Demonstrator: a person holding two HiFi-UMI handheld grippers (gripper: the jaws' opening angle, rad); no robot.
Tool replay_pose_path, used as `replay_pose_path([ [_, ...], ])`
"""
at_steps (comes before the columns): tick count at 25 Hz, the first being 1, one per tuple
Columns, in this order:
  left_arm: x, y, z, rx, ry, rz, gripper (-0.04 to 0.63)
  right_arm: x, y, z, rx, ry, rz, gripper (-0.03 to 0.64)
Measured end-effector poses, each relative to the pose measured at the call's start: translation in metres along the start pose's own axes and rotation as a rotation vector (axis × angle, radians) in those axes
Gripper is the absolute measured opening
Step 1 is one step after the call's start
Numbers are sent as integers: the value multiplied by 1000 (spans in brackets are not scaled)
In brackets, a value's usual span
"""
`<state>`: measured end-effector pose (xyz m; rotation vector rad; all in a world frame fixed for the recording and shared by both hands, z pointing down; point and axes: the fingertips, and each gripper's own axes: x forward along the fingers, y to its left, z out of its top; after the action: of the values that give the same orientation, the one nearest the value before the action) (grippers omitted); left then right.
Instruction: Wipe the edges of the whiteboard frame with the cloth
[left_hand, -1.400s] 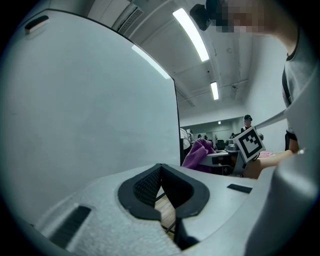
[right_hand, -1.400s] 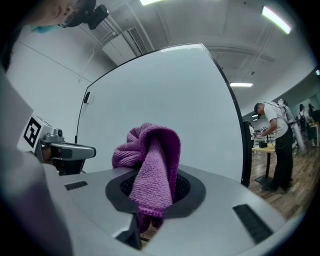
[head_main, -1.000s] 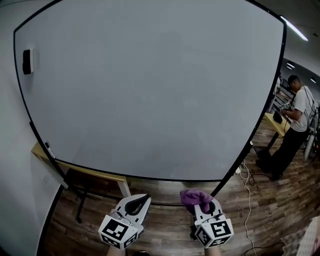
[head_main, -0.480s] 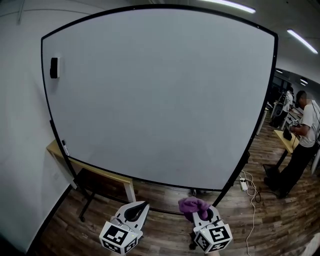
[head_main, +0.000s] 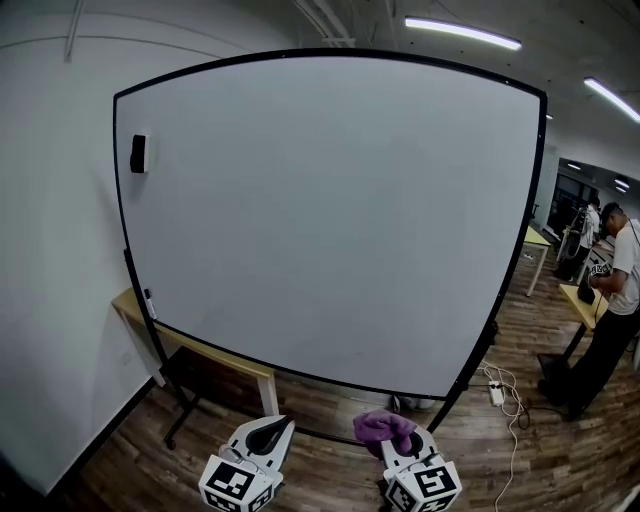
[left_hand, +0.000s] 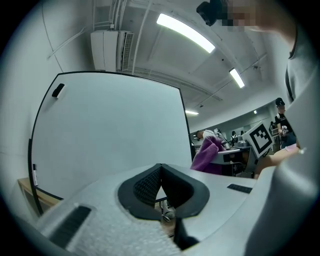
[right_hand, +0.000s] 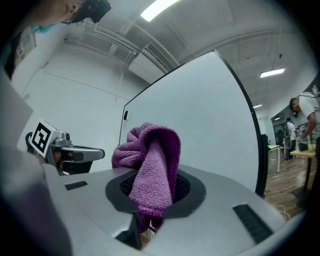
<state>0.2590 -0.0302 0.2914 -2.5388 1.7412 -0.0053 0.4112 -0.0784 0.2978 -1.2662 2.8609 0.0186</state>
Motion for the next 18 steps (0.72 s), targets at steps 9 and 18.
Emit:
replay_pose_path([
  [9,-26,-4,-5,2,3,64,17,-11,18,-3,0,-8,52,63],
  [18,-44,-9,-1,12,4,89,17,-26,24,-6,9,-8,57,64],
])
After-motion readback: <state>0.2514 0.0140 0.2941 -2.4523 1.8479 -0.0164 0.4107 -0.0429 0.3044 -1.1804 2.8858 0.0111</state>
